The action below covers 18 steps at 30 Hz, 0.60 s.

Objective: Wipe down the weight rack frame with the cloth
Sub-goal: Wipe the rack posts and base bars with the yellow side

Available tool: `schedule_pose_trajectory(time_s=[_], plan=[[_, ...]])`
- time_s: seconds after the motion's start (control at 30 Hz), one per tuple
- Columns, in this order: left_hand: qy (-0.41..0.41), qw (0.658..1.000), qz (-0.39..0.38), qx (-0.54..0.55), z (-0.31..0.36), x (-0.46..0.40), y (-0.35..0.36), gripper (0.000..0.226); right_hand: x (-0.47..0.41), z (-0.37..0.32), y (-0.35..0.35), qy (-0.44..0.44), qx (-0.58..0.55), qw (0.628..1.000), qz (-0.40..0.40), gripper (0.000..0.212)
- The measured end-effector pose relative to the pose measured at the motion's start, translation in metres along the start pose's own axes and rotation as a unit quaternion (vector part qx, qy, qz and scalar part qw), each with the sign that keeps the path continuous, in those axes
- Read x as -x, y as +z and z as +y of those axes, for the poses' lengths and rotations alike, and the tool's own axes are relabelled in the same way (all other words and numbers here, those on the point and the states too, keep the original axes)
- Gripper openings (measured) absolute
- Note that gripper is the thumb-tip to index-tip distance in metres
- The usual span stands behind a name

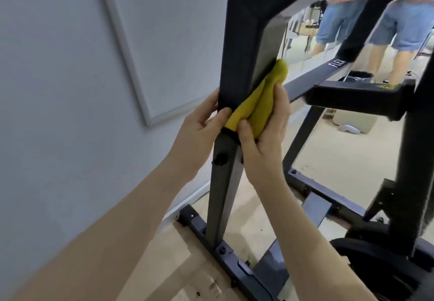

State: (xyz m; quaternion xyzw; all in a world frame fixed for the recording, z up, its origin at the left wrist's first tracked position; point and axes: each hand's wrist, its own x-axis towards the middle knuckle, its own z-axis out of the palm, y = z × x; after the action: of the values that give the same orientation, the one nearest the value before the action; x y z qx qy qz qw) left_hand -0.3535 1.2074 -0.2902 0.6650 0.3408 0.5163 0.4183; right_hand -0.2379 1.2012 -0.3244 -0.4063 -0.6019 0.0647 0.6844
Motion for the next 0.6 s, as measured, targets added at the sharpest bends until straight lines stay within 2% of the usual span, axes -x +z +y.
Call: schedule_pose_trajectory(time_s=[0.07, 0.23, 0.33, 0.43, 0.5, 0.6], plan=[[-0.001, 1.000, 0.004, -0.009, 0.003, 0.001, 0.002, 0.039, 0.006, 0.010, 0.014, -0.009, 0.013, 1.000, -0.001, 0.063], [-0.005, 0.999, -0.015, -0.050, 0.010, 0.003, 0.001, 0.036, 0.029, 0.022, 0.021, -0.049, 0.080, 0.996, 0.008, 0.050], [-0.015, 0.998, -0.024, -0.048, 0.009, 0.001, 0.000, 0.036, 0.018, 0.014, 0.024, -0.063, 0.091, 0.993, 0.039, 0.055], [-0.034, 0.998, -0.029, -0.043, 0.012, -0.001, -0.002, 0.037, 0.012, 0.023, 0.027, -0.097, 0.149, 0.983, 0.056, 0.061], [-0.031, 0.998, -0.032, -0.044, 0.014, -0.001, -0.002, 0.036, 0.038, 0.044, 0.030, -0.107, 0.181, 0.977, 0.027, 0.063], [-0.029, 0.999, -0.038, -0.013, 0.008, -0.001, -0.004, 0.036, 0.100, 0.075, 0.038, -0.029, 0.172, 0.984, -0.039, 0.060]])
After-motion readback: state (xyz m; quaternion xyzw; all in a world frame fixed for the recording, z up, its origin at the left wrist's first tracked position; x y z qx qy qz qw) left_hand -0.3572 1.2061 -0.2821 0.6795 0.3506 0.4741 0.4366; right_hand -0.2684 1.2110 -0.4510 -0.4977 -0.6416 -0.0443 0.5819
